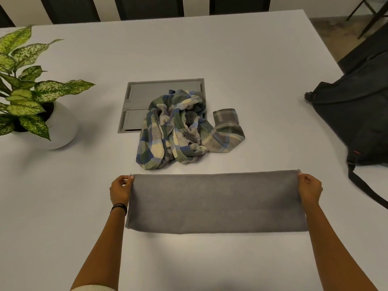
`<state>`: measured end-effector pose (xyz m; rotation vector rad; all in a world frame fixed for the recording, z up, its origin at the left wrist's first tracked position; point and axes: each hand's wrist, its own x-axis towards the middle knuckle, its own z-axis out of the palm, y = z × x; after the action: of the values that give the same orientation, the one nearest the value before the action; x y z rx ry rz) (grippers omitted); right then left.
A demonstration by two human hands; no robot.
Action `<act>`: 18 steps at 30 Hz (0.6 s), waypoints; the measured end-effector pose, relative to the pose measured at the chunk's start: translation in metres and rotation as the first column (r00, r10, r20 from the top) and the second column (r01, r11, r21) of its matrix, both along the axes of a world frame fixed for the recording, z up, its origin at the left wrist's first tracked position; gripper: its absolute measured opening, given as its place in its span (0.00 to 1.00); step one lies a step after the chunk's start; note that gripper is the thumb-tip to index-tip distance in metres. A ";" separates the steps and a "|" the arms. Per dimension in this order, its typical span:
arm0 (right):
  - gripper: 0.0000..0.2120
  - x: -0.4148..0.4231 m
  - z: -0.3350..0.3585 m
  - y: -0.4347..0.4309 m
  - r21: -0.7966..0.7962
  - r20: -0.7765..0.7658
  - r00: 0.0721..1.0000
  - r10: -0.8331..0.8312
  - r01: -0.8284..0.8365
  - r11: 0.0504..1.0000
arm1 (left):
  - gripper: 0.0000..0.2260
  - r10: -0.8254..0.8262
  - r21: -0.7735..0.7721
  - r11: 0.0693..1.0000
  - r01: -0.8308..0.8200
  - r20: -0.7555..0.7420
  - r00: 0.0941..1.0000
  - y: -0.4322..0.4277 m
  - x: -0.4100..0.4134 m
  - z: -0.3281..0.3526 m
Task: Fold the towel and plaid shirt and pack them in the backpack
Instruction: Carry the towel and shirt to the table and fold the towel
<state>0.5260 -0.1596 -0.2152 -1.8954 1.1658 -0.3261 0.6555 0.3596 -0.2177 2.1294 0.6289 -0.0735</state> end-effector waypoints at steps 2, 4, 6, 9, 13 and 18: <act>0.16 0.001 -0.004 0.000 0.009 -0.011 1.000 0.002 -0.002 1.000 | 0.14 -0.003 0.007 1.000 0.003 -0.033 0.999 -0.001 0.002 -0.004; 0.17 0.003 -0.007 -0.001 0.015 -0.025 1.000 0.002 -0.001 1.000 | 0.15 -0.003 0.018 1.000 0.004 -0.070 0.998 -0.001 0.004 -0.008; 0.17 0.003 -0.009 -0.001 0.023 -0.035 0.999 0.001 0.000 1.000 | 0.15 -0.004 0.028 1.000 0.006 -0.098 0.995 -0.002 0.005 -0.010; 0.17 0.004 -0.014 -0.001 0.042 -0.056 0.998 -0.009 0.012 0.999 | 0.15 0.006 0.030 1.000 -0.002 -0.133 0.991 -0.002 0.006 -0.013; 0.18 0.005 -0.014 0.001 0.065 -0.080 0.997 -0.002 0.008 0.998 | 0.15 0.004 -0.001 1.000 -0.005 -0.157 0.988 0.000 0.004 -0.015; 0.19 0.005 -0.011 0.002 0.092 -0.108 0.994 -0.012 0.022 0.996 | 0.15 -0.006 -0.058 0.998 -0.004 -0.183 0.983 0.005 -0.004 -0.018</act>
<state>0.5313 -0.1577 -0.2266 -1.8416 1.2473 -0.1773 0.6513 0.3646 -0.2353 2.0813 0.7240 -0.2876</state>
